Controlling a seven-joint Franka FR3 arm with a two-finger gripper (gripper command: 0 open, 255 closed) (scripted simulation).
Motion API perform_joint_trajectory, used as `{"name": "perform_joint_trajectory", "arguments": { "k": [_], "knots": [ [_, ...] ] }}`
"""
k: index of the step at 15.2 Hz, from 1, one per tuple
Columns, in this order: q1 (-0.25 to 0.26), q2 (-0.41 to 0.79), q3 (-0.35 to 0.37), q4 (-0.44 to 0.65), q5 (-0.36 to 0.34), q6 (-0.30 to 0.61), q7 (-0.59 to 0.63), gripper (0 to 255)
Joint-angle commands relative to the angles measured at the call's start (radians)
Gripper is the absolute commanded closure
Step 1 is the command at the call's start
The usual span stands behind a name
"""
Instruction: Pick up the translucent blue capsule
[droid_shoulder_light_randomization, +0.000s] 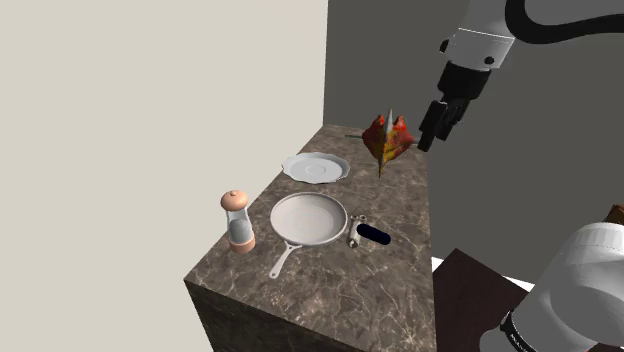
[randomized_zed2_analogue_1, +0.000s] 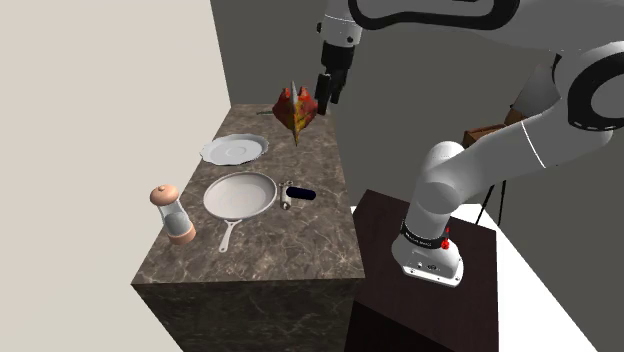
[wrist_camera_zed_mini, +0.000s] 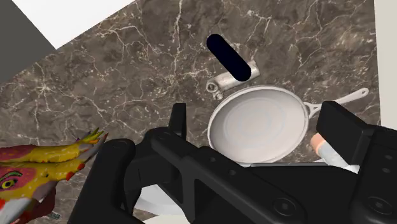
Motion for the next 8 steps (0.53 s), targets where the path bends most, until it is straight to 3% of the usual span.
{"name": "perform_joint_trajectory", "arguments": {
  "k": [1, 8],
  "knots": [
    [0.000, 0.000, 0.000, 0.000, 0.000, 0.000, 0.000, 0],
    [0.054, 0.081, 0.068, -0.163, -0.069, 0.220, -0.103, 0]
  ]
}}
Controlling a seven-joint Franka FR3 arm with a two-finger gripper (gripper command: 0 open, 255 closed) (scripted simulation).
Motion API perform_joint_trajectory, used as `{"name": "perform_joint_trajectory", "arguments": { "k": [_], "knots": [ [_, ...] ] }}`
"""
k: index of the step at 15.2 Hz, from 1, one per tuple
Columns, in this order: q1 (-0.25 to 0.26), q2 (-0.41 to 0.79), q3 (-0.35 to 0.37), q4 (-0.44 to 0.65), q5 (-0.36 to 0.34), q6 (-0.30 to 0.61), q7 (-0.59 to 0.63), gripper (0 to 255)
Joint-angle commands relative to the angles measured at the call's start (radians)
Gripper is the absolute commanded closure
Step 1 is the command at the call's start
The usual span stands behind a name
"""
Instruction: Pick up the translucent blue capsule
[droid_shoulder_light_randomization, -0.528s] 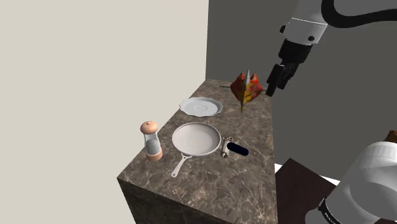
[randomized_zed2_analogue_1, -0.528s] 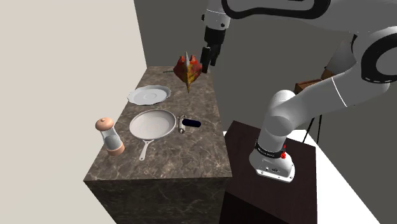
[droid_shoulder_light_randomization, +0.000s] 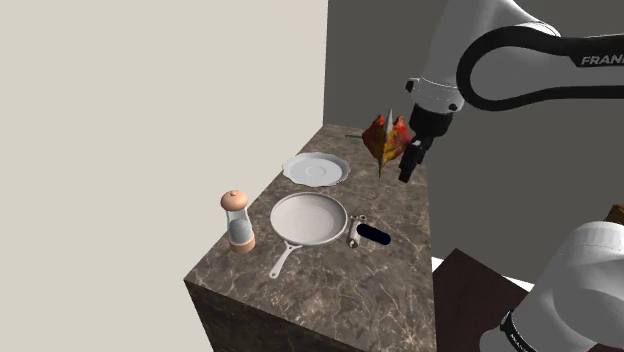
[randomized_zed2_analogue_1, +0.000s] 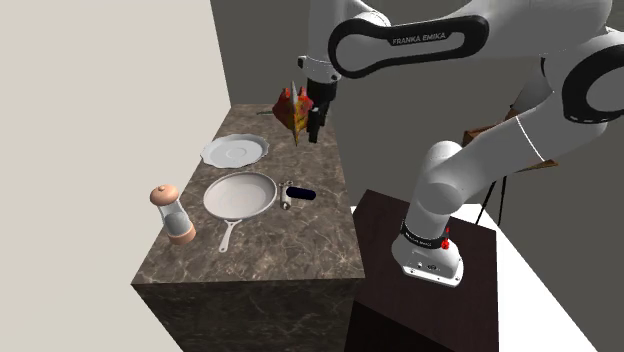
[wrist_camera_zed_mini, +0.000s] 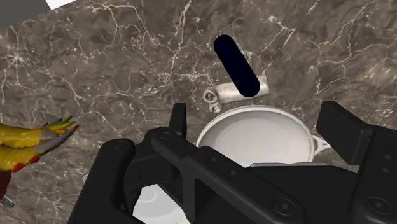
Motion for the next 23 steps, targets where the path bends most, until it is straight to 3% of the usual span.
{"name": "perform_joint_trajectory", "arguments": {
  "k": [1, 8, 14, 23],
  "knots": [
    [0.014, 0.033, 0.021, -0.037, -0.022, 0.065, -0.026, 0],
    [0.037, 0.183, 0.091, -0.160, -0.126, 0.314, -0.088, 0],
    [0.009, 0.365, 0.165, -0.223, -0.284, 0.535, -0.081, 0],
    [-0.025, 0.456, 0.190, -0.259, -0.351, 0.652, -0.009, 0]
  ]
}}
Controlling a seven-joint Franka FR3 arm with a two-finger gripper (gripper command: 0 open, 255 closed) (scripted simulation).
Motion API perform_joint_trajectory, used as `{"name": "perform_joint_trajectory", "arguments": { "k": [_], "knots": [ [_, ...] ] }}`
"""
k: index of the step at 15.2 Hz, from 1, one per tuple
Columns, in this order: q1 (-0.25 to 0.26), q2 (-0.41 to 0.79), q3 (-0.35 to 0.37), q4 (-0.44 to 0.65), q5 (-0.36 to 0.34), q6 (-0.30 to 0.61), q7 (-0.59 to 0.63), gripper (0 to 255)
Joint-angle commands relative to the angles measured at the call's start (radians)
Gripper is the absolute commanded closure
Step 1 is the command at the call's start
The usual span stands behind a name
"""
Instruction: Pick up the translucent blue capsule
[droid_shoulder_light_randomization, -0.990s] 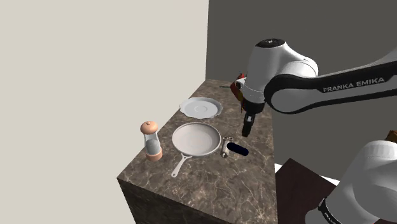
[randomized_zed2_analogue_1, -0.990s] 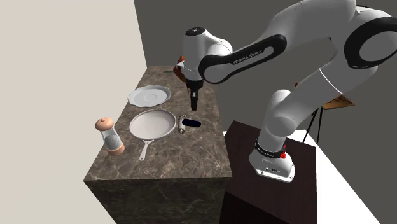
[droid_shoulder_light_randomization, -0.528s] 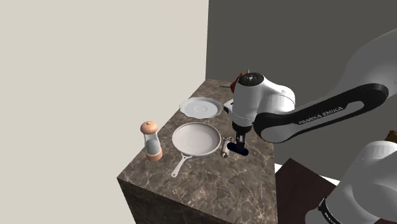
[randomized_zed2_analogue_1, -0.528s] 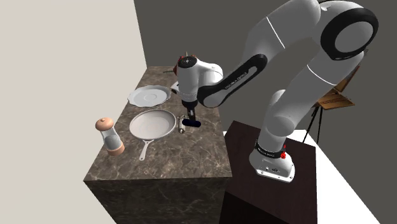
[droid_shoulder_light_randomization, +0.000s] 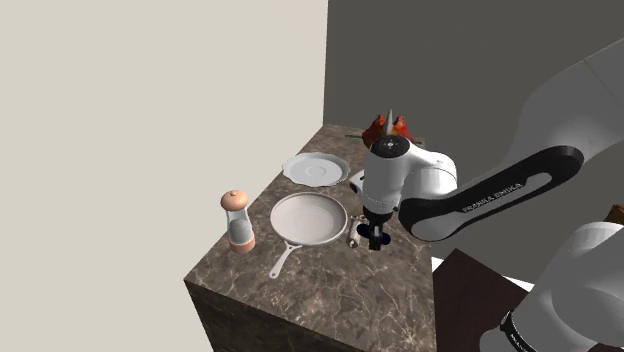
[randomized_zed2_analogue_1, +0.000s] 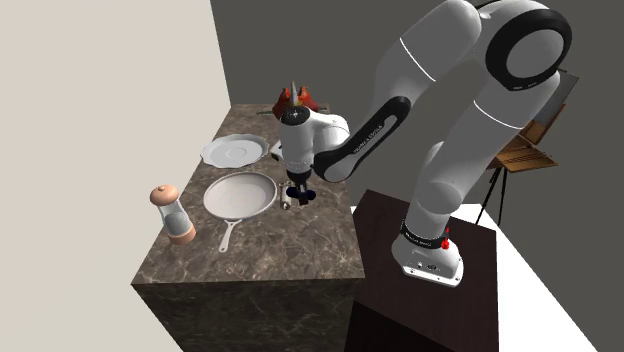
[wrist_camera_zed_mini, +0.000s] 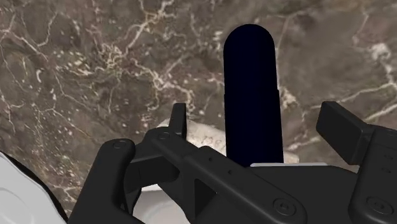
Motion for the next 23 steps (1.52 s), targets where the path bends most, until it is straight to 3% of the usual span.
{"name": "perform_joint_trajectory", "arguments": {
  "k": [1, 10, 23],
  "knots": [
    [-0.003, 0.007, 0.002, -0.002, -0.006, 0.008, 0.006, 255],
    [-0.003, 0.006, 0.001, -0.002, -0.005, 0.008, 0.004, 255],
    [0.047, -0.138, -0.038, 0.069, 0.092, -0.193, -0.106, 255]
  ]
}}
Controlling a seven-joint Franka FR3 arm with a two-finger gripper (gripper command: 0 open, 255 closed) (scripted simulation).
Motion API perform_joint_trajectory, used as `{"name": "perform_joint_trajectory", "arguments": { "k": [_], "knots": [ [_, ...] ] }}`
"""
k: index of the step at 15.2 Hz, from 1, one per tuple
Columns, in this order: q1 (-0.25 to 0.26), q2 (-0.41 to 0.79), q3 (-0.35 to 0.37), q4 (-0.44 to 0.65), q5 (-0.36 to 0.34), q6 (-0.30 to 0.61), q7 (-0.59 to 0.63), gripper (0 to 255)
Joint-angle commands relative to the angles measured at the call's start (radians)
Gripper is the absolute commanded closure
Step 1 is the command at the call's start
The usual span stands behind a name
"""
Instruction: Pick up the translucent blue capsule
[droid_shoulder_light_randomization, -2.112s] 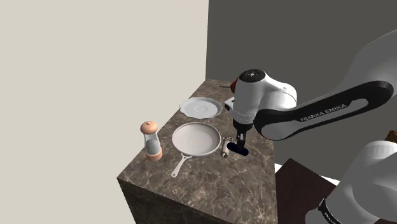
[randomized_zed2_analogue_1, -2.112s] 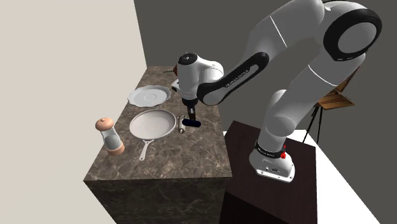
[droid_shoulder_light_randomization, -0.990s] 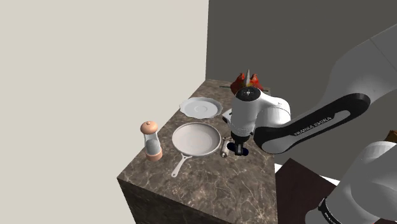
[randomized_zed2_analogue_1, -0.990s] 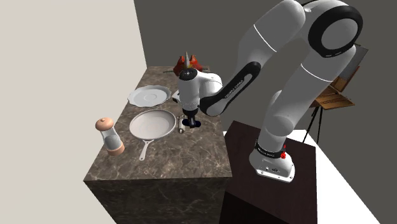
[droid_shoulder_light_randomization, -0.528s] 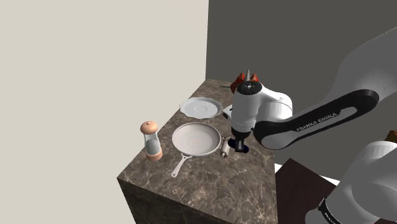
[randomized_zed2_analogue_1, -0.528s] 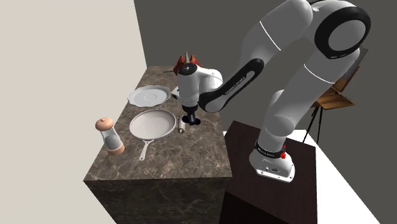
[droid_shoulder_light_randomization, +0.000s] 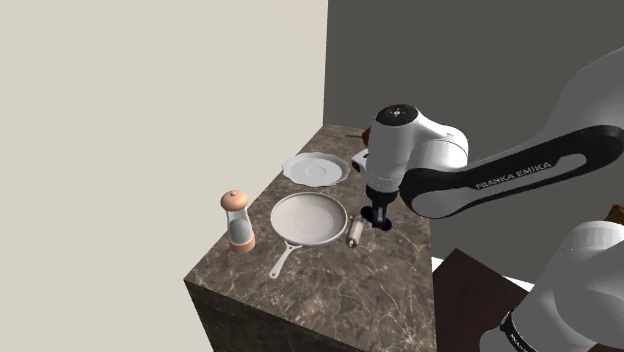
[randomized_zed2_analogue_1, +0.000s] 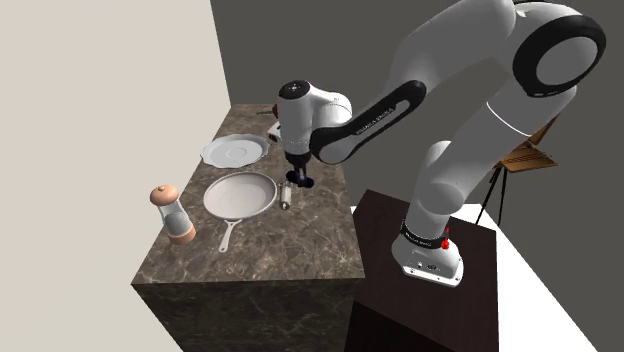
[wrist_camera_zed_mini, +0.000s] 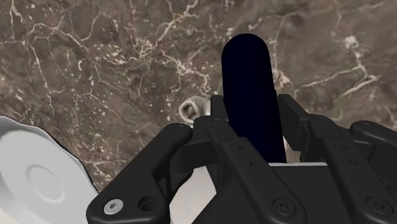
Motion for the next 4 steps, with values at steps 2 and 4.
{"name": "perform_joint_trajectory", "arguments": {
  "k": [2, 4],
  "knots": [
    [0.007, -0.026, -0.008, 0.020, 0.013, -0.044, -0.020, 255],
    [0.007, -0.027, -0.008, 0.022, 0.014, -0.047, -0.021, 255]
  ]
}}
